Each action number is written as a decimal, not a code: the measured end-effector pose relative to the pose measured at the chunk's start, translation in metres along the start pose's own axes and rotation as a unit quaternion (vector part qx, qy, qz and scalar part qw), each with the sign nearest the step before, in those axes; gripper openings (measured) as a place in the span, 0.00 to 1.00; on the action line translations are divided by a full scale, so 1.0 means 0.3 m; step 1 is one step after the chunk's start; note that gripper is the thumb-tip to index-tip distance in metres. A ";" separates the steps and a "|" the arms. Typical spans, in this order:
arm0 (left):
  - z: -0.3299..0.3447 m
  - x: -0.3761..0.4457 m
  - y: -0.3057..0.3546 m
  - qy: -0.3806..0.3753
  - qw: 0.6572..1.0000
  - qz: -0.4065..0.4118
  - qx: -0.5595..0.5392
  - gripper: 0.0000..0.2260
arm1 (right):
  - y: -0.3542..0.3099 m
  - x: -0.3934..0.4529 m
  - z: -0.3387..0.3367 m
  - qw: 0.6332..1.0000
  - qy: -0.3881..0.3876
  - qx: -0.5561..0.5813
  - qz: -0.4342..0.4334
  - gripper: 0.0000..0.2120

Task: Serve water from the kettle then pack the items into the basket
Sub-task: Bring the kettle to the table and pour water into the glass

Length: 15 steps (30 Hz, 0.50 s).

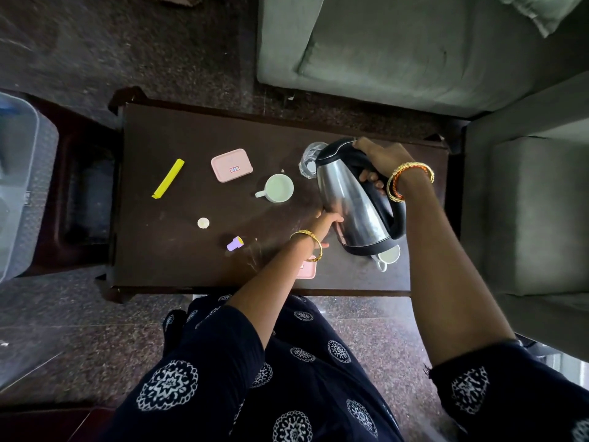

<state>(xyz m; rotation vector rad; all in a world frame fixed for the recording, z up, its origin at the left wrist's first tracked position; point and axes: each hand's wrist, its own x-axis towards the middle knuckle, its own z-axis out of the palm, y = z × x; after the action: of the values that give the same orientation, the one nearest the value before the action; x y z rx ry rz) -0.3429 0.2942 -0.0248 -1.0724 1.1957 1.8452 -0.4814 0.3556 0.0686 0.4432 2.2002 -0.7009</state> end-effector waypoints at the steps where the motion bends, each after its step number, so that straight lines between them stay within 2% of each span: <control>1: 0.002 -0.004 -0.001 0.000 1.000 -0.001 0.003 0.16 | 0.003 -0.003 -0.002 1.000 0.000 0.003 0.002 0.27; 4: 0.008 -0.012 -0.004 -0.012 1.000 -0.004 0.005 0.12 | 0.011 -0.009 -0.010 1.000 0.000 0.008 0.008 0.27; 9: 0.039 -0.025 -0.022 -0.029 0.999 -0.009 0.012 0.17 | 0.024 -0.033 -0.033 1.000 0.000 0.014 0.016 0.26; 15: 0.059 -0.040 -0.046 -0.041 0.999 -0.016 0.015 0.09 | 0.049 -0.076 -0.040 1.000 0.004 0.028 0.014 0.25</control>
<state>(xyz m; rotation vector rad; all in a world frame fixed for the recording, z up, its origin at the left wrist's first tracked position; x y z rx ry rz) -0.3308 0.3142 -0.0150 -0.9845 1.1490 1.8235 -0.4660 0.3723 0.0875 0.5049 2.1824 -0.7478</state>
